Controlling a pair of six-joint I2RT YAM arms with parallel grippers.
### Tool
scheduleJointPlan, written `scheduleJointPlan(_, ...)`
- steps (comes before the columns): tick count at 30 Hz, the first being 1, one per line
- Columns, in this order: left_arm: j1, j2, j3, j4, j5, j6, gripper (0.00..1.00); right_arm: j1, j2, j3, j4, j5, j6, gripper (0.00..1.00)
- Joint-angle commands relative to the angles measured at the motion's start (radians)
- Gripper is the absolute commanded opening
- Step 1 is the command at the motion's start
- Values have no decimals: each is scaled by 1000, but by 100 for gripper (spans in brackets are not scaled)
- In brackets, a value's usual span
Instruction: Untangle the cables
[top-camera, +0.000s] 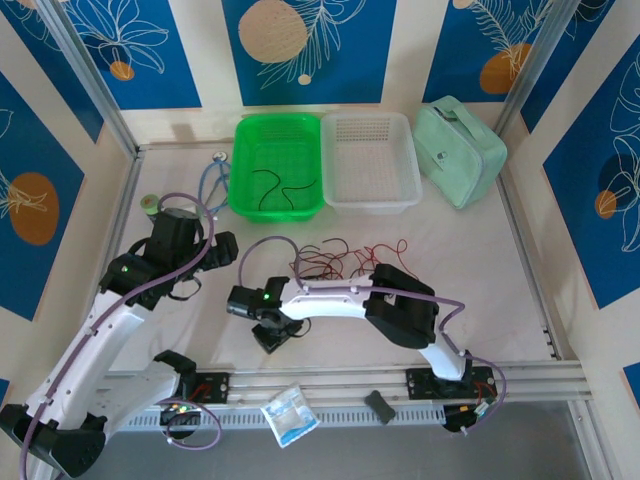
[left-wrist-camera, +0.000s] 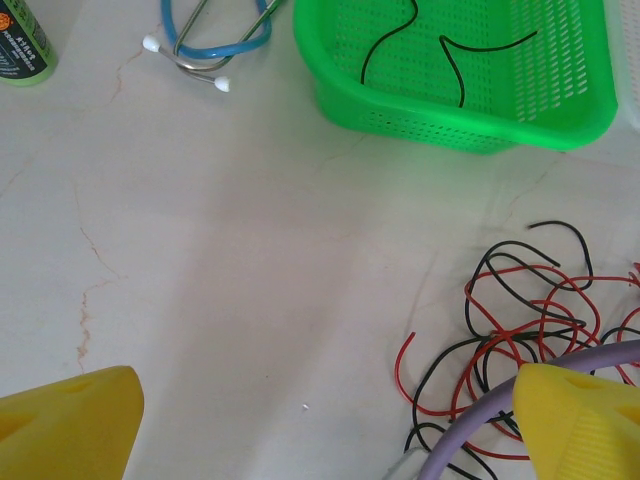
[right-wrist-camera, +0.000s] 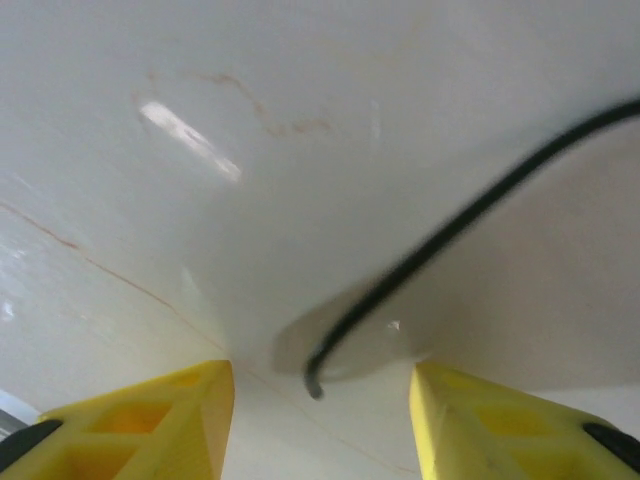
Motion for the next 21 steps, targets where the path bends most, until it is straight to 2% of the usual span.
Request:
scheduleJointPlan(1,13,-1,31,-15,-14,4,94,15,43,33,3,-6,17,47)
scheduleJointPlan(7,13,10,29,-3,-2,5,94,18,64,62,-8,9,32,39)
scheduleJointPlan(17,15,17,24,11,12,6,93,12,67,74,-12,21,59,0)
scheduleJointPlan(21,15,15,23,9,13,5,93,14,36,60,-11,42,60,0)
